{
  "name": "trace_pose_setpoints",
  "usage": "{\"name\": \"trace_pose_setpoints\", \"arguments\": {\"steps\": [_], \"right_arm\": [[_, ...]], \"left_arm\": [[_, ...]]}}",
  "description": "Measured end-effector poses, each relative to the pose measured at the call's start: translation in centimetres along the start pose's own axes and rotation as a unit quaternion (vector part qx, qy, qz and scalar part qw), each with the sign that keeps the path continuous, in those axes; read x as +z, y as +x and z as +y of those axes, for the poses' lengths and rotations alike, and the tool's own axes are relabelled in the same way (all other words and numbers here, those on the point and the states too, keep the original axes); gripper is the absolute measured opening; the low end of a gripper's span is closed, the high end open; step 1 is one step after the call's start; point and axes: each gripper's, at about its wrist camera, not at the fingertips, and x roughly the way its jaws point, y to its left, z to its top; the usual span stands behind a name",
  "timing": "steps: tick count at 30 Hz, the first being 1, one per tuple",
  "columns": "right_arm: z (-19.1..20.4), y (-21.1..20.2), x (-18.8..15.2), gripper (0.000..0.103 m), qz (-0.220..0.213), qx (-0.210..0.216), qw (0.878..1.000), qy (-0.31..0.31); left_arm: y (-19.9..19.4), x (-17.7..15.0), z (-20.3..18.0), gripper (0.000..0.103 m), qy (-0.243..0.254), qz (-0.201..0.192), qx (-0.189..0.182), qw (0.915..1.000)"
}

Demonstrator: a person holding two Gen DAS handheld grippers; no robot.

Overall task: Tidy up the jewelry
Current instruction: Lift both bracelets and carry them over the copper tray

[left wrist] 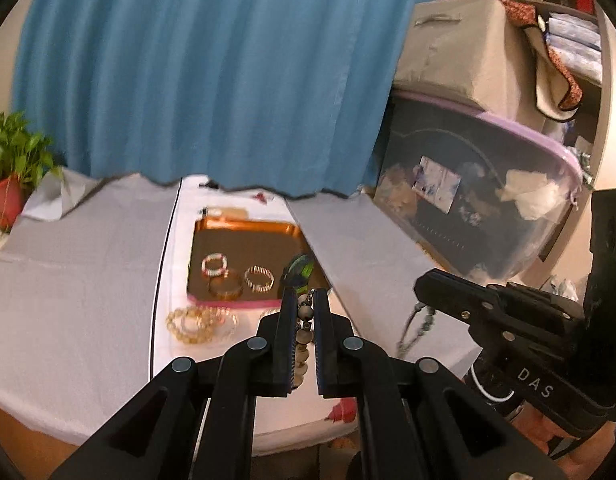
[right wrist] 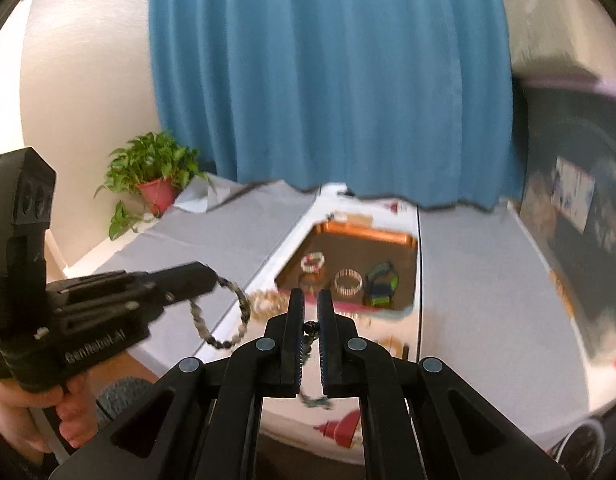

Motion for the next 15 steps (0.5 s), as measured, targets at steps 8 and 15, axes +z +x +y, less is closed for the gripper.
{"name": "trace_pose_setpoints", "arguments": {"steps": [8,15], "right_arm": [[1.3,-0.2,3.9,0.007,-0.030,0.015,0.999,-0.016],[0.0,1.8,5.1,0.007,-0.044,0.018,0.999,-0.011]], "left_arm": [[-1.3,3.8,0.7,0.005,0.000,-0.047,-0.022,0.9986],[0.7,5.7,4.2,0.005,-0.035,-0.070,-0.033,0.9964]]}}
